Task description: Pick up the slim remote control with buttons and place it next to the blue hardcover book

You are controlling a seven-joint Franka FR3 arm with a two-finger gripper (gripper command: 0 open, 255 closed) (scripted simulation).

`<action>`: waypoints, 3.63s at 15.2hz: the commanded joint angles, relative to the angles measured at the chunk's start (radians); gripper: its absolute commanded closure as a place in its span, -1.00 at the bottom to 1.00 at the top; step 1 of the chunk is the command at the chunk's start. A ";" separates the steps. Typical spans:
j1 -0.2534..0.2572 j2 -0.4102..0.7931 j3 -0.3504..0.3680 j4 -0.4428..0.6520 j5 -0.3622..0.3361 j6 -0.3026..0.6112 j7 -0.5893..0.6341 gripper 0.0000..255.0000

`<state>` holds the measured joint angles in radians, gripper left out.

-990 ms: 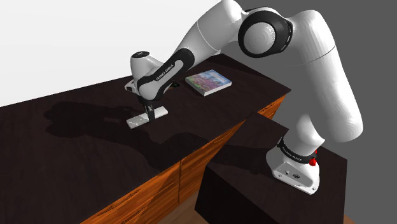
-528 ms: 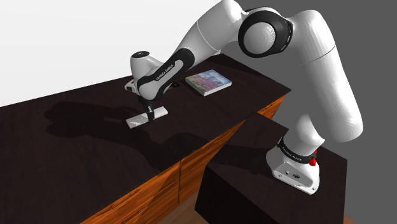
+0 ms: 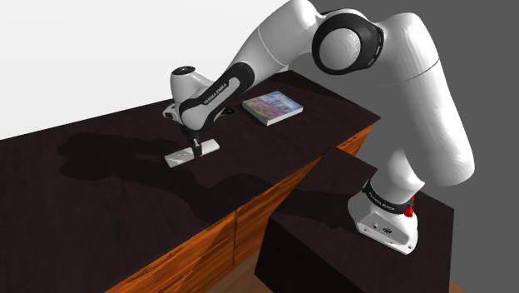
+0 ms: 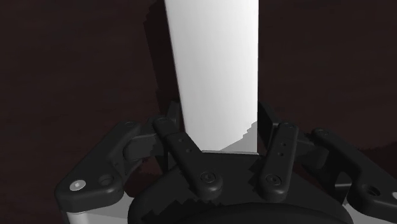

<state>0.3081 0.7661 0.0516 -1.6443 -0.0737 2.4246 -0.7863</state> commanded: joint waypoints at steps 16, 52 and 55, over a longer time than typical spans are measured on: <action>-0.006 -0.153 0.009 -0.013 0.011 -0.140 -0.008 1.00; -0.459 -0.746 -0.222 -0.900 0.080 0.159 -0.726 1.00; -0.504 -0.760 -0.263 -0.917 0.079 0.163 -0.812 1.00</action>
<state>-0.1803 0.0211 -0.1971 -2.5479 0.0093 2.5886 -1.5694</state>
